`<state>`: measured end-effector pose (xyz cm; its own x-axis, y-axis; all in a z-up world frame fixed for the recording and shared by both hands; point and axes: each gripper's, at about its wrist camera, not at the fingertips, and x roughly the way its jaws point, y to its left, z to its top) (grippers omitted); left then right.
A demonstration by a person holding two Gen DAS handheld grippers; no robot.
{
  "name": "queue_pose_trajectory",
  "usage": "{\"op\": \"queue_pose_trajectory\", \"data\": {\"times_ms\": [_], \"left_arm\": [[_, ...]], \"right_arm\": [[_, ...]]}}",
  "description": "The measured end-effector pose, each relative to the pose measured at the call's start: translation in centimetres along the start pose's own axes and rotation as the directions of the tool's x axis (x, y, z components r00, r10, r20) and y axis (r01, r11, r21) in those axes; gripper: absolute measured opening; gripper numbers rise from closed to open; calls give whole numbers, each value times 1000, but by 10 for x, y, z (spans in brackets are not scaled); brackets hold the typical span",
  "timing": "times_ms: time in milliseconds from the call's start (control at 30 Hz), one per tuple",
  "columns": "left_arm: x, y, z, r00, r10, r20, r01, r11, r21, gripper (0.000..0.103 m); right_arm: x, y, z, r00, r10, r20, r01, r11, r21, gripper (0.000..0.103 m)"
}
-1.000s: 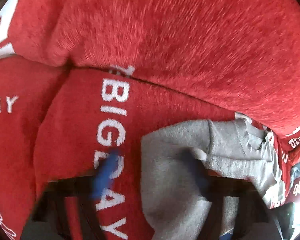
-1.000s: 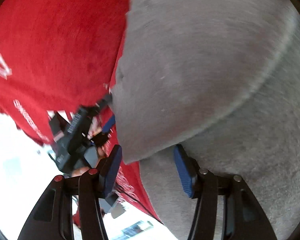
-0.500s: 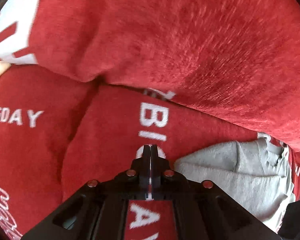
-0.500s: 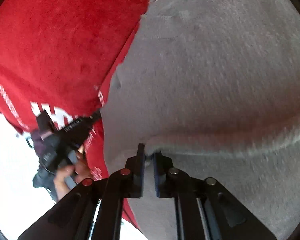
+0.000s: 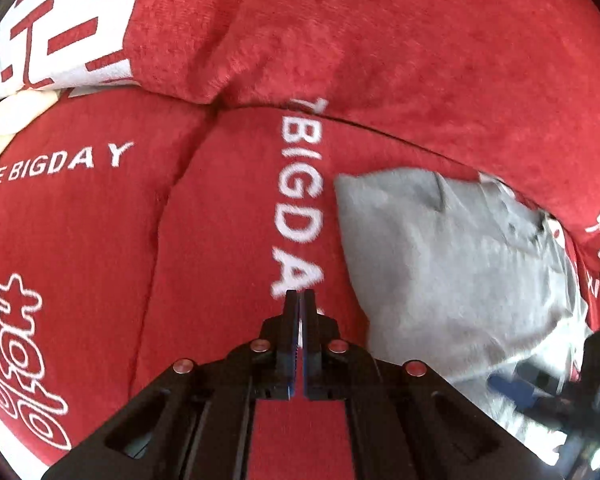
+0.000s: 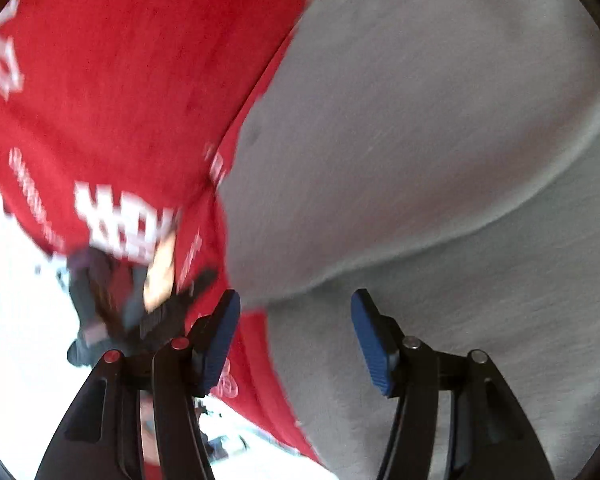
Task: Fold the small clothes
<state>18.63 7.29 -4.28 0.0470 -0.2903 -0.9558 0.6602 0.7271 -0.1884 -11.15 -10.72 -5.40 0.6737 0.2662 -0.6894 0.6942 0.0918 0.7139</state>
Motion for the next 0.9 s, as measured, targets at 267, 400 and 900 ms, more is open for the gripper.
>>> {"op": "queue_pose_trajectory", "data": {"times_ms": [267,400,900], "left_arm": [[-6,-26,-4,1000,-26,12,26,1000,-11,2],[-1,-32,-8,1000,-6,-9,6,1000,-24,2],[-4,-32,-26,998,53,-18,-53,998,-44,2]], "right_arm": [[-108,-63,60,944,-174,280,116,971,211,62],[-115,-86,80,941,-143,308,45,951,306,45],[-116,-62,111,927,-295,231,304,953,-4,39]]}}
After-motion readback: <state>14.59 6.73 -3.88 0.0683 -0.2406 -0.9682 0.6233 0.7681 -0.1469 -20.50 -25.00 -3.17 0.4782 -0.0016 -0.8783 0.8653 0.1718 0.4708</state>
